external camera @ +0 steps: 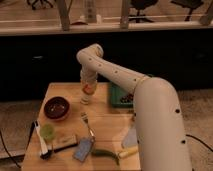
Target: Place apple in paper cup
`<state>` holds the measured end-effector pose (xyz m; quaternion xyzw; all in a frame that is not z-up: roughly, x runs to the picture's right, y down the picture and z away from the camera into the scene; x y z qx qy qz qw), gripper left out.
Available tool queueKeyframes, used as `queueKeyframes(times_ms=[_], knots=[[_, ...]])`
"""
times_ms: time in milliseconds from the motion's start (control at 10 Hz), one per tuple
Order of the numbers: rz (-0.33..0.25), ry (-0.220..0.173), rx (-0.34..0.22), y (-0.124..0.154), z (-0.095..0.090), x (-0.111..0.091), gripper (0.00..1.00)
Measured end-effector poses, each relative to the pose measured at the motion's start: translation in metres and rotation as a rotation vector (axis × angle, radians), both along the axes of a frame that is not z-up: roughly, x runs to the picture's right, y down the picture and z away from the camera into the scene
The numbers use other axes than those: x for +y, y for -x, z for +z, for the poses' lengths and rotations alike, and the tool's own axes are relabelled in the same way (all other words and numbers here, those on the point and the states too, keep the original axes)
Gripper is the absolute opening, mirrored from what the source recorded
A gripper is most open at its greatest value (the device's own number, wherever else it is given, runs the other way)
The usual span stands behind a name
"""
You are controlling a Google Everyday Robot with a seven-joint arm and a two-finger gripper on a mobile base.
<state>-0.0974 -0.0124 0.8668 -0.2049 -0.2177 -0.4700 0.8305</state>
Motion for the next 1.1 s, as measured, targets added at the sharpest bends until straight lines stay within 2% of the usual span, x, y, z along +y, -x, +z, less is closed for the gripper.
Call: queueKeyframes(times_ms=[200, 1100], knots=[[-0.005, -0.001, -0.005, 0.0027, -0.0007, -0.0006, 0.80], [-0.015, 0.004, -0.018, 0.0085, -0.0035, -0.0010, 0.80]])
